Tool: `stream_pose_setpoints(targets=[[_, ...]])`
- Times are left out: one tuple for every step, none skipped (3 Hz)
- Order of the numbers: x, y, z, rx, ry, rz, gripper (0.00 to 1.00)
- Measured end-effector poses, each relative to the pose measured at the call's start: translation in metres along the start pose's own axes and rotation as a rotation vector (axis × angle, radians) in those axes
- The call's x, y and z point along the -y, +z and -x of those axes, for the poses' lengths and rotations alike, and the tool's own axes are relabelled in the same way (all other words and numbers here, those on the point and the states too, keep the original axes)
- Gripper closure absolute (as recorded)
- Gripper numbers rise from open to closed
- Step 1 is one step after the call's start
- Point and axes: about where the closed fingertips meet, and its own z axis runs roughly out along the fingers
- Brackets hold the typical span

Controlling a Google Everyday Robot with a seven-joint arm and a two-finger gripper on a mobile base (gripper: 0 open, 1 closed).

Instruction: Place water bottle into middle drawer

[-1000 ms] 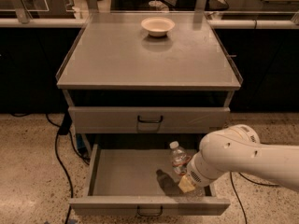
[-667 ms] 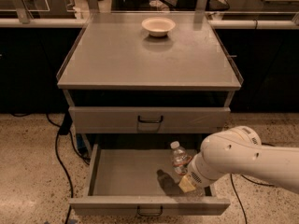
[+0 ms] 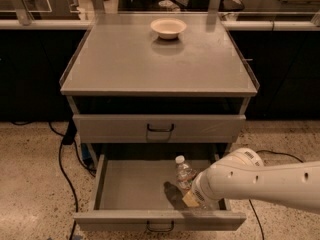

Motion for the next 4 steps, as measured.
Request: stream_pose_setpoints(targets=[[0.0, 0.059, 0.029, 0.057, 0.012, 0.026, 1.0], [0.004, 0.074, 0.03, 0.06, 0.019, 0.03, 1.0], [0.016, 0.088, 0.043, 0.087, 0.019, 0.012, 1.0], [0.035, 0.099, 0.06, 0.137, 0.033, -0.021, 1.0]])
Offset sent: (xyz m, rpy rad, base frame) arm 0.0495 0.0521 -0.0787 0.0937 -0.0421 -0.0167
